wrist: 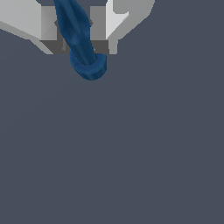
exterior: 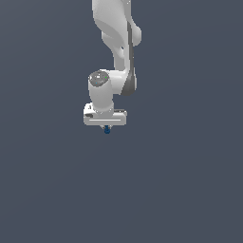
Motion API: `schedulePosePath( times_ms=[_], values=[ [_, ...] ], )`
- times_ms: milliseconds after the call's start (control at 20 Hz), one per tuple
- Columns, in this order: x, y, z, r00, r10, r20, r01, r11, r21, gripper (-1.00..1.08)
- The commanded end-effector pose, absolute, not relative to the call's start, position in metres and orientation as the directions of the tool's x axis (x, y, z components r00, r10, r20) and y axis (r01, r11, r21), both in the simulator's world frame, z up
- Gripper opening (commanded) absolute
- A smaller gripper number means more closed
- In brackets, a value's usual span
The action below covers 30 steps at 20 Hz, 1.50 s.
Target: Pick up the object and move it to a goal position.
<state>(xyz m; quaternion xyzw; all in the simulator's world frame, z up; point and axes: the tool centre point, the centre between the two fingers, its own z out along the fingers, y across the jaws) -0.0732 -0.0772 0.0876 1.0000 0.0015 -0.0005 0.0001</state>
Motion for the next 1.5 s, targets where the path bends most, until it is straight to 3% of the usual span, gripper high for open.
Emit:
schedulePosePath(
  times_ms=[0, 1000, 1450],
  values=[
    [-0.069, -0.068, 0.107, 1.0, 0.003, 0.0, 0.003, -1.0, 0.001, -1.0],
    [-0.021, 0.027, 0.302, 1.0, 0.003, 0.0, 0.003, -1.0, 0.001, -1.0],
    [-0.004, 0.054, 0.357, 1.0, 0.004, 0.0, 0.004, -1.0, 0.0, -1.0]
  ],
)
